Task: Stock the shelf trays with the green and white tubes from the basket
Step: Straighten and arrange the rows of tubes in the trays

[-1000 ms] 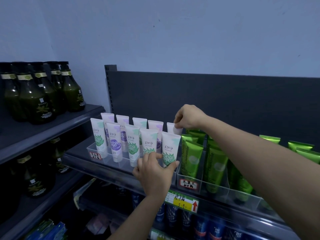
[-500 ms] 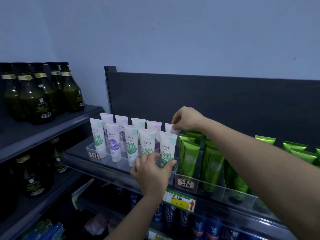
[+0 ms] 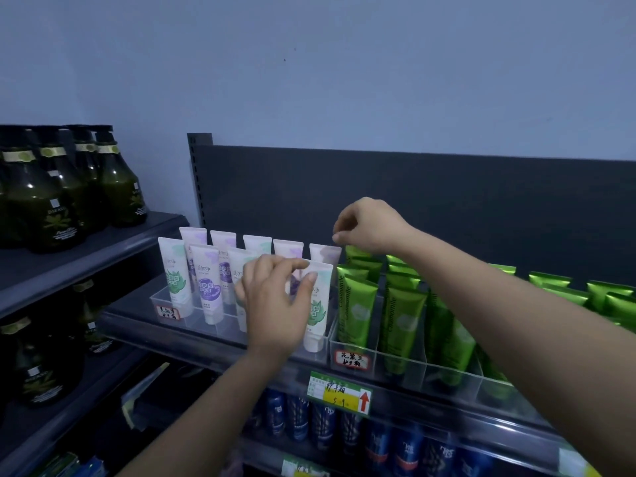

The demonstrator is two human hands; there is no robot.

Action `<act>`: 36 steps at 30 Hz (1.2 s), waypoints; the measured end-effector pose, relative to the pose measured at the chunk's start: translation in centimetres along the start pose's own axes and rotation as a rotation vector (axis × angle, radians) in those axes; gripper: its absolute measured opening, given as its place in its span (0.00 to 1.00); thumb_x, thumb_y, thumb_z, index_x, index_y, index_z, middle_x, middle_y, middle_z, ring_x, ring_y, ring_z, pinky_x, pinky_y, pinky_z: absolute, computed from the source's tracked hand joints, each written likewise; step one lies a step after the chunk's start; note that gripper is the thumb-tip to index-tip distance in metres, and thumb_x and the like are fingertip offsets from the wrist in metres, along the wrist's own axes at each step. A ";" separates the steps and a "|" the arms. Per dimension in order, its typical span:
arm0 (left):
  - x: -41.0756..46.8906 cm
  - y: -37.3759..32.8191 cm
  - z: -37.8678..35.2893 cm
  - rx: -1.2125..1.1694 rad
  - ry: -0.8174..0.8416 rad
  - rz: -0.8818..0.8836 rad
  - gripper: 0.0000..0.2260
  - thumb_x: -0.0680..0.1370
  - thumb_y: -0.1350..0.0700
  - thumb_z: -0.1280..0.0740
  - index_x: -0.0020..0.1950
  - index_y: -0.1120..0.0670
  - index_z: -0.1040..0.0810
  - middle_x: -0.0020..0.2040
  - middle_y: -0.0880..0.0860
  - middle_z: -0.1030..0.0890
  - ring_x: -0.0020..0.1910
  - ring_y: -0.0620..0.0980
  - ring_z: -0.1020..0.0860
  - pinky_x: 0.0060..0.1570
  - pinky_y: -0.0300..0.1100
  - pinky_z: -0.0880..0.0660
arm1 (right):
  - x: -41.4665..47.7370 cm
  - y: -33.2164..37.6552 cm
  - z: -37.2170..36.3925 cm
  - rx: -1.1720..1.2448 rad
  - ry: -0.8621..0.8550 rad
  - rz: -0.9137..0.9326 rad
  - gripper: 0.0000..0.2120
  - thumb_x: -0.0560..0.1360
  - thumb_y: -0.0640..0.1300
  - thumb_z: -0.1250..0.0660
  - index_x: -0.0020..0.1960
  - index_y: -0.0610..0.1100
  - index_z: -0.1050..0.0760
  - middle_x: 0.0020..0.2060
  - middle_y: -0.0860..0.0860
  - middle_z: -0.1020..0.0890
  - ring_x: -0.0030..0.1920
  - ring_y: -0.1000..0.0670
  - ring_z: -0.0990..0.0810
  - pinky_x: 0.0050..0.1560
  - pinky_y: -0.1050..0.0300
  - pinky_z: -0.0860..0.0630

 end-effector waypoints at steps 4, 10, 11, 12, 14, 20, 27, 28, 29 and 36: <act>4.1 -3.2 -1.8 0.093 0.177 -0.207 0.06 0.77 0.52 0.33 0.51 0.45 0.18 0.47 0.41 0.25 0.57 0.45 0.33 0.50 0.41 0.47 | -2.4 -0.3 2.0 0.022 0.013 -0.023 0.06 0.72 0.50 0.28 0.39 0.50 0.18 0.34 0.58 0.20 0.43 0.54 0.21 0.46 0.57 0.24; 6.3 -5.2 -7.9 0.295 0.669 -0.340 0.07 0.75 0.44 0.33 0.51 0.40 0.18 0.50 0.41 0.19 0.60 0.44 0.31 0.54 0.46 0.44 | -6.0 -1.1 1.2 0.000 0.144 -0.058 0.10 0.68 0.56 0.26 0.38 0.49 0.17 0.35 0.53 0.16 0.39 0.54 0.21 0.45 0.55 0.23; 6.3 -5.4 -8.5 0.296 0.725 -0.348 0.06 0.74 0.44 0.32 0.49 0.41 0.18 0.48 0.41 0.18 0.58 0.43 0.29 0.54 0.46 0.44 | -6.4 -1.3 1.0 -0.009 0.158 -0.061 0.10 0.67 0.56 0.25 0.38 0.49 0.17 0.36 0.53 0.16 0.40 0.54 0.20 0.47 0.55 0.22; 6.3 -5.6 -9.0 0.295 0.772 -0.354 0.06 0.73 0.45 0.31 0.48 0.42 0.17 0.45 0.41 0.17 0.55 0.42 0.28 0.55 0.45 0.44 | -6.7 -1.3 0.8 -0.023 0.167 -0.057 0.10 0.67 0.56 0.25 0.39 0.49 0.17 0.36 0.53 0.16 0.42 0.54 0.19 0.48 0.55 0.22; 6.0 -5.8 -9.7 0.300 0.839 -0.366 0.06 0.73 0.46 0.29 0.47 0.44 0.17 0.41 0.40 0.18 0.50 0.42 0.27 0.56 0.45 0.44 | -7.3 -1.2 0.5 -0.046 0.166 -0.040 0.08 0.67 0.53 0.24 0.40 0.49 0.17 0.37 0.54 0.15 0.42 0.54 0.19 0.49 0.55 0.22; 5.9 -6.4 -10.3 0.188 0.838 -0.368 0.04 0.72 0.51 0.27 0.45 0.48 0.16 0.35 0.40 0.22 0.47 0.43 0.27 0.57 0.43 0.43 | -8.3 -0.9 0.8 -0.080 0.051 -0.040 0.03 0.70 0.47 0.26 0.42 0.49 0.16 0.36 0.54 0.17 0.41 0.53 0.21 0.45 0.59 0.26; 5.6 -5.8 -11.0 0.084 0.850 -0.316 0.02 0.71 0.53 0.25 0.43 0.48 0.15 0.33 0.38 0.22 0.49 0.45 0.22 0.65 0.46 0.38 | -8.8 -0.7 1.1 -0.158 -0.064 -0.027 0.06 0.70 0.48 0.27 0.46 0.49 0.15 0.41 0.53 0.15 0.46 0.52 0.21 0.45 0.61 0.29; 5.6 -5.9 -10.9 0.080 0.853 -0.316 0.03 0.70 0.53 0.25 0.43 0.48 0.15 0.33 0.38 0.22 0.48 0.44 0.22 0.65 0.47 0.37 | -8.8 -0.8 1.0 -0.146 -0.070 -0.035 0.06 0.70 0.48 0.27 0.46 0.49 0.15 0.41 0.52 0.15 0.46 0.52 0.20 0.46 0.60 0.27; 5.6 -5.9 -10.8 0.079 0.859 -0.318 0.03 0.70 0.53 0.25 0.43 0.48 0.15 0.33 0.38 0.22 0.48 0.44 0.22 0.65 0.48 0.36 | -8.9 -0.9 1.0 -0.128 -0.072 -0.047 0.06 0.70 0.48 0.27 0.46 0.49 0.15 0.41 0.53 0.15 0.45 0.52 0.19 0.47 0.59 0.25; 6.8 -5.8 -10.2 -0.092 0.919 -0.244 0.01 0.71 0.51 0.26 0.40 0.47 0.15 0.36 0.43 0.17 0.40 0.40 0.21 0.45 0.39 0.28 | -8.9 -2.0 1.3 -0.006 -0.079 -0.125 0.06 0.72 0.50 0.28 0.44 0.50 0.16 0.41 0.54 0.15 0.45 0.54 0.19 0.50 0.57 0.23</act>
Point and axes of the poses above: each hand's wrist, its own x-axis towards the middle knuckle, its own z-axis out of the back of the hand, y = z × x, the point moved 10 cm from there along x, towards the middle knuckle
